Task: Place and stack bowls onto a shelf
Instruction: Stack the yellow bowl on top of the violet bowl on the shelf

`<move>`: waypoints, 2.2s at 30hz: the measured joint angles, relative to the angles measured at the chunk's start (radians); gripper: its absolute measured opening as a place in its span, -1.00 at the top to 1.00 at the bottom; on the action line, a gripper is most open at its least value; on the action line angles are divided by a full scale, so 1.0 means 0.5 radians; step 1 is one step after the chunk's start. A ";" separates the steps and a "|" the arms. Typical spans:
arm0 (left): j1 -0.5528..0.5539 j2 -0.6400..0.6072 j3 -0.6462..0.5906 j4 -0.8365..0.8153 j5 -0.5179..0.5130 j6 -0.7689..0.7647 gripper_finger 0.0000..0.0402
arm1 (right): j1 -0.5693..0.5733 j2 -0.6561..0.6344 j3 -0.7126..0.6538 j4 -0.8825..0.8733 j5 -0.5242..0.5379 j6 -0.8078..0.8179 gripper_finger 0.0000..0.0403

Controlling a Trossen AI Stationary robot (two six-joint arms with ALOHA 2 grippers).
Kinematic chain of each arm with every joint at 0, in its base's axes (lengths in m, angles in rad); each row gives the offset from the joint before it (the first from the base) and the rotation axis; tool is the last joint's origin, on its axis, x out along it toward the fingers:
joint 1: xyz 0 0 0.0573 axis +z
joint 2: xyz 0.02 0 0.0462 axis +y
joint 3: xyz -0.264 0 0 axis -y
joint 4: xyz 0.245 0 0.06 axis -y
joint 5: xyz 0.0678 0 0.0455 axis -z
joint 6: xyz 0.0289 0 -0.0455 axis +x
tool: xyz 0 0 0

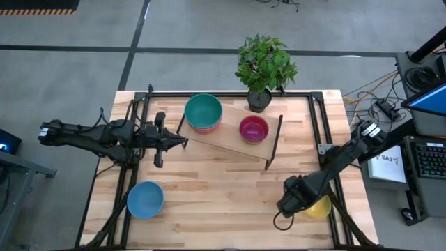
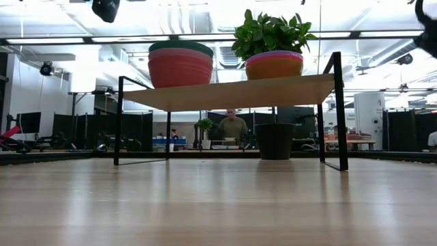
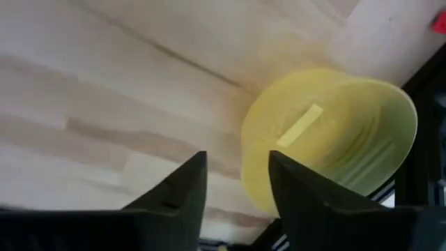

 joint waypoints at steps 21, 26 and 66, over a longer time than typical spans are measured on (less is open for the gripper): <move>0.000 -0.014 0.001 0.007 0.001 0.014 1.00 | 0.008 0.360 -0.014 -0.050 -0.034 -0.006 0.76; 0.000 -0.014 0.001 0.007 0.001 0.014 1.00 | 0.008 0.288 0.021 -0.041 -0.038 -0.022 0.94; 0.000 0.000 0.000 0.014 0.002 0.043 1.00 | -0.813 0.130 1.556 -0.483 1.782 -3.350 0.96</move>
